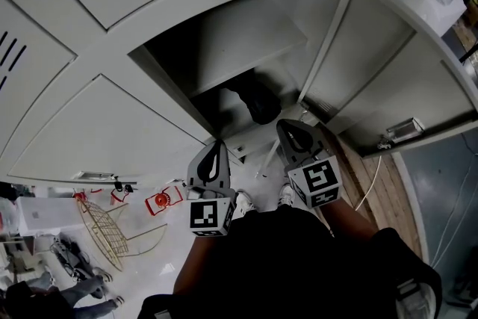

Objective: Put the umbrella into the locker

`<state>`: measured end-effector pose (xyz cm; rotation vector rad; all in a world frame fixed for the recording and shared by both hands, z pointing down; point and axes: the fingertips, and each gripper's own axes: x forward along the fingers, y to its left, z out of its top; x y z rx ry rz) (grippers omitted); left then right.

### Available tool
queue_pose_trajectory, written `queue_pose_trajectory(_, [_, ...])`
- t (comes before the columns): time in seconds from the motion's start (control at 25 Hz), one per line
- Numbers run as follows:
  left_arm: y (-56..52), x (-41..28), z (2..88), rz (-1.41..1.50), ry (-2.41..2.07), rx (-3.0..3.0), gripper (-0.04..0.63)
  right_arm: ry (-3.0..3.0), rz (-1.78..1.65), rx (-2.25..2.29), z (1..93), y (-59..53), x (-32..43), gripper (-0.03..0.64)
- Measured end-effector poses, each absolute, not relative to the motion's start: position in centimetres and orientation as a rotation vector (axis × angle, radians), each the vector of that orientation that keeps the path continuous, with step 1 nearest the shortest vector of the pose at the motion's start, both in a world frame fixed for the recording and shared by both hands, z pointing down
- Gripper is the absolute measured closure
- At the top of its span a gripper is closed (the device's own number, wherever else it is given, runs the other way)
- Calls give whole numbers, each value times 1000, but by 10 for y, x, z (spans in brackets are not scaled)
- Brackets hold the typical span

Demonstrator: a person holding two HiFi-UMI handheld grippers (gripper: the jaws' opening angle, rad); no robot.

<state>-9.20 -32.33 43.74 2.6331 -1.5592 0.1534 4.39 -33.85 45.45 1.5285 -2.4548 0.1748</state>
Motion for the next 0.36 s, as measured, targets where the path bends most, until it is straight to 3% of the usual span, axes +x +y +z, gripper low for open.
queue_pose_trajectory(0.36, [-323, -84, 437, 155, -1531, 2651, 597, -2428, 171, 1544, 456, -339, 48, 618])
